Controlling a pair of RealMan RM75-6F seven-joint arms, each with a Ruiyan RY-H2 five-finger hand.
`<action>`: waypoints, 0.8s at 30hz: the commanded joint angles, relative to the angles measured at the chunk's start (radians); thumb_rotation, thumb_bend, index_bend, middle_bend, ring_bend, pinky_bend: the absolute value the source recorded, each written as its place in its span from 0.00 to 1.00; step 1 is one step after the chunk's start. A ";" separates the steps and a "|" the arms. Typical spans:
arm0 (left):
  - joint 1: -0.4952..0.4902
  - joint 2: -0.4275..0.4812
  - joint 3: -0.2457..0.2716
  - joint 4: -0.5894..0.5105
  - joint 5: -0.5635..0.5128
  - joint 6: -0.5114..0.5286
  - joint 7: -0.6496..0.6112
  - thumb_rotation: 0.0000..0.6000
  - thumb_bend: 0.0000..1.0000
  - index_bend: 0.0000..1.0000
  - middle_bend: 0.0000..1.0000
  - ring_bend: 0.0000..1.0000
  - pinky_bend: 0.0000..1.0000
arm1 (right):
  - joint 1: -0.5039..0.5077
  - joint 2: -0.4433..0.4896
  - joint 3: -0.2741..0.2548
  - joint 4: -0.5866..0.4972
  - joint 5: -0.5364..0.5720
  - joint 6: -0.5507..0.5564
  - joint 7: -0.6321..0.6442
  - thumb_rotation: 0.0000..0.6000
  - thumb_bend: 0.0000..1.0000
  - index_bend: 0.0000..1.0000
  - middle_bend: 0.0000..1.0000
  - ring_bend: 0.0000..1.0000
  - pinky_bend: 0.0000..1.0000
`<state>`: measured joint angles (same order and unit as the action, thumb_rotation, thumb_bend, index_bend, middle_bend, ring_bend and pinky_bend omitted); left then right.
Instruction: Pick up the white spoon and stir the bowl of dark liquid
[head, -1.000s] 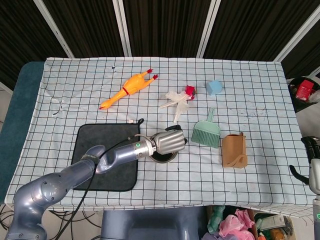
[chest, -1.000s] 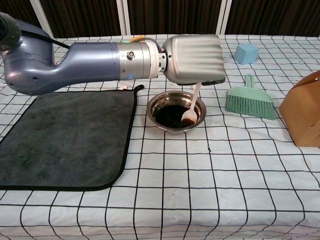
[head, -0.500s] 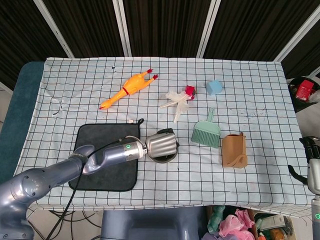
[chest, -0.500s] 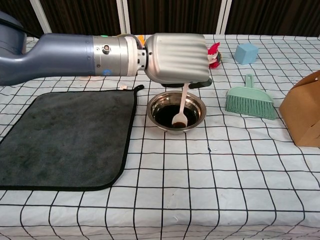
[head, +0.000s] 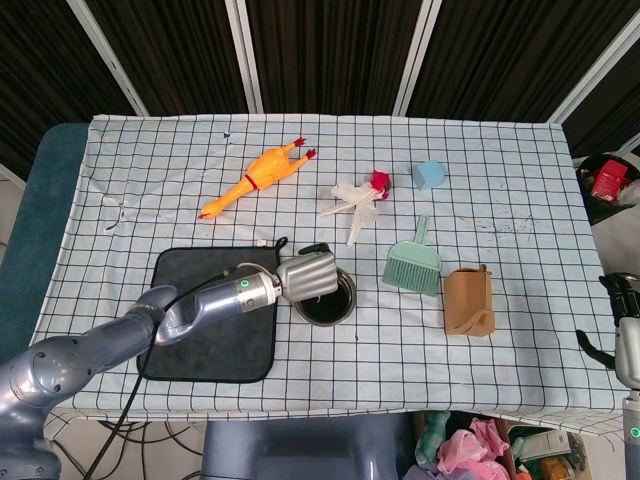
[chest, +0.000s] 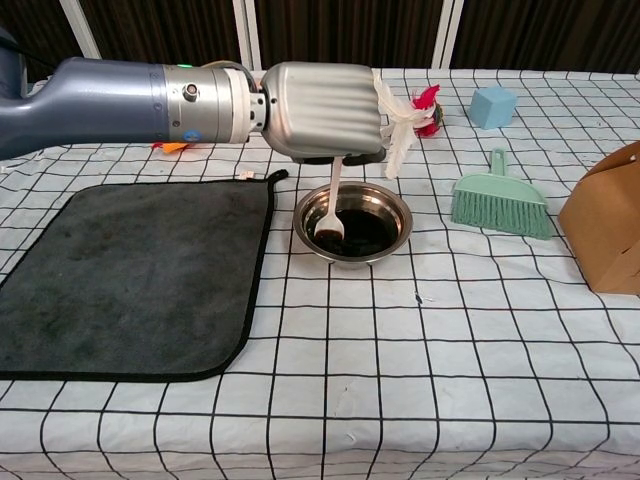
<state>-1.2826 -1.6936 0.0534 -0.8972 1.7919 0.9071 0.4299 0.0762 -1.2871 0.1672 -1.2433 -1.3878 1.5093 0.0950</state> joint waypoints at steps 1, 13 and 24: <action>-0.009 -0.022 -0.012 0.032 -0.008 -0.016 0.002 1.00 0.45 0.65 0.92 0.85 0.84 | 0.000 0.000 0.000 0.001 0.001 -0.001 0.001 1.00 0.19 0.15 0.11 0.19 0.29; -0.047 -0.124 -0.053 0.147 -0.027 -0.041 0.000 1.00 0.45 0.65 0.92 0.85 0.84 | -0.003 0.000 0.007 0.003 0.006 0.004 0.011 1.00 0.19 0.15 0.11 0.19 0.29; -0.063 -0.140 -0.060 0.126 -0.021 -0.017 -0.026 1.00 0.48 0.65 0.93 0.86 0.84 | -0.004 0.000 0.010 0.000 0.009 0.007 0.016 1.00 0.19 0.15 0.11 0.19 0.29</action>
<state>-1.3448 -1.8359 -0.0057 -0.7652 1.7709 0.8881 0.4058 0.0724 -1.2873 0.1767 -1.2431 -1.3793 1.5158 0.1107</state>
